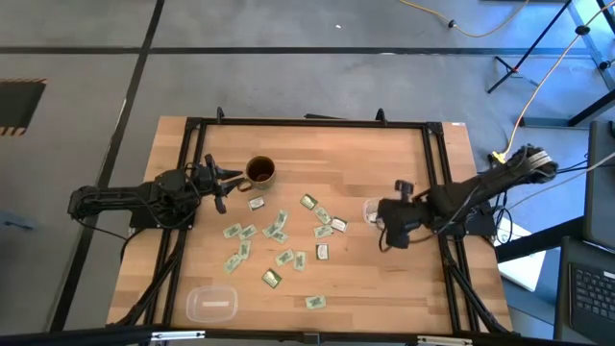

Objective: Pick and place Stevia / Truvia into bins
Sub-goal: Put the truvia packet into the top transparent container

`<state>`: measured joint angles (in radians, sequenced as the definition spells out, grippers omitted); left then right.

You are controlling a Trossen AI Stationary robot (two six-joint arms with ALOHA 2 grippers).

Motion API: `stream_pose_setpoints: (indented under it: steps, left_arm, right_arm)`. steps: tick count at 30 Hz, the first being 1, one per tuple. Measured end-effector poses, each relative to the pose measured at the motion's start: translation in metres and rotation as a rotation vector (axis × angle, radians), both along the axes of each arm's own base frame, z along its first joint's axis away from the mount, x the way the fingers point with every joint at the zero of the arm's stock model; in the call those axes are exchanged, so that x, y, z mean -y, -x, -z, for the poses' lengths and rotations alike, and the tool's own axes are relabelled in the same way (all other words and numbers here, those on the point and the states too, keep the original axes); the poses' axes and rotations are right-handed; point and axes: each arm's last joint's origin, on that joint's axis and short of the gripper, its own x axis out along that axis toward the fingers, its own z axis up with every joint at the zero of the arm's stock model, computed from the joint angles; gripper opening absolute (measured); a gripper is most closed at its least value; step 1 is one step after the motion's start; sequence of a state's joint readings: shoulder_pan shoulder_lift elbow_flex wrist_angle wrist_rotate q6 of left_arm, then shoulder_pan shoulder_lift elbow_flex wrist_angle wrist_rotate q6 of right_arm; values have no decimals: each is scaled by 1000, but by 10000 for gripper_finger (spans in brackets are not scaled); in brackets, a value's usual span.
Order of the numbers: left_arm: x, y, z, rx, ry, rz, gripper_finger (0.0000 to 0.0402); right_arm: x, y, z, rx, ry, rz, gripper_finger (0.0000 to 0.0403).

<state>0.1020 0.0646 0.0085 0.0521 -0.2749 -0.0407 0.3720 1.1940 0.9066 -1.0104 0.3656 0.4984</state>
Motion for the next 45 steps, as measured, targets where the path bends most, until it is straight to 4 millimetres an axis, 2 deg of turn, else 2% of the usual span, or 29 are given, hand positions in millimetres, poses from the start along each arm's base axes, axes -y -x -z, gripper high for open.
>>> stream_pose_setpoints:
  steps: [4,6,12,17,24,29,33,36,41,45]
  left_arm:
    - [0,0,0,0,0,0,88]
    - [0,0,0,0,0,0,88]
    - [0,0,0,0,1,1,88]
    - [0,0,0,0,0,3,88]
    - [0,0,0,0,0,3,88]
    - [0,0,0,-1,0,3,88]
    - [0,0,0,0,0,3,88]
    - [0,0,0,0,1,3,88]
    - [0,0,0,1,2,4,88]
    - [0,0,0,10,25,5,88]
  right_arm:
    - [7,-1,7,18,7,-3,14]
    - [7,-2,16,28,15,-37,14]
    - [16,3,51,-5,33,3,14]
    - [20,9,71,-6,25,31,14]
    - [22,15,83,-33,33,31,15]
    - [21,14,80,-24,29,33,48]
    - [19,6,68,14,14,31,89]
    - [17,-1,52,49,4,30,108]
    - [12,-15,26,141,2,-36,115]
    - [9,-27,19,240,42,-167,113]
